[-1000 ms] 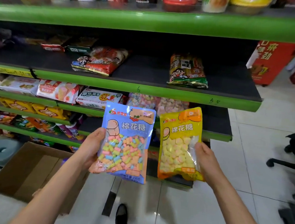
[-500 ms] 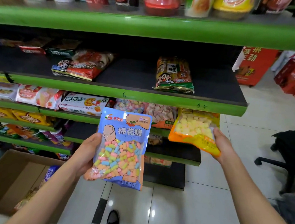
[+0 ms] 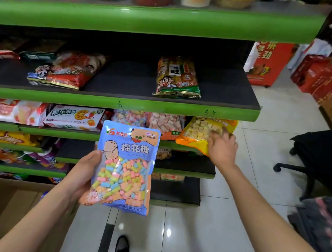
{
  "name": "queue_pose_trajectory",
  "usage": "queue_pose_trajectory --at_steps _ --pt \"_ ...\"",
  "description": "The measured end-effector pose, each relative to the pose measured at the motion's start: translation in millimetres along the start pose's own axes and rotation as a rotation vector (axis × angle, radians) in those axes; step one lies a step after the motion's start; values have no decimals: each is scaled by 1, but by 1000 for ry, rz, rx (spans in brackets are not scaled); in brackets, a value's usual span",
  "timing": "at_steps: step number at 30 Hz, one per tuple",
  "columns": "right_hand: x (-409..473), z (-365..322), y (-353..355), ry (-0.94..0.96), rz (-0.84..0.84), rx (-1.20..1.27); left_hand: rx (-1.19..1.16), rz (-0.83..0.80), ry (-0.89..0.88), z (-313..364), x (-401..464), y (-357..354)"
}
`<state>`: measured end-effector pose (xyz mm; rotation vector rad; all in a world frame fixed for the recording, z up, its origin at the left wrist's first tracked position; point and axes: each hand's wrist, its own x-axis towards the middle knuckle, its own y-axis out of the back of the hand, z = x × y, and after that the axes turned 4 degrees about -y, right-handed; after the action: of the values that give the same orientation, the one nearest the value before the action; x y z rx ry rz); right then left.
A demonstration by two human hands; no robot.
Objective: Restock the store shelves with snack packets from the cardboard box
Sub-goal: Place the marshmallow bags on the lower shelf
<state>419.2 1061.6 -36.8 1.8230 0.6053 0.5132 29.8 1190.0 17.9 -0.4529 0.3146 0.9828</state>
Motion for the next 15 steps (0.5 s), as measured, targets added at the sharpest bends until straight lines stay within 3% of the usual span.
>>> queue_pose_trajectory --at_steps 6,15 --pt "-8 -19 -5 244 -240 -225 36 -30 75 -10 8 3" --pt "33 -13 0 199 -380 -266 56 -3 60 -14 3 14"
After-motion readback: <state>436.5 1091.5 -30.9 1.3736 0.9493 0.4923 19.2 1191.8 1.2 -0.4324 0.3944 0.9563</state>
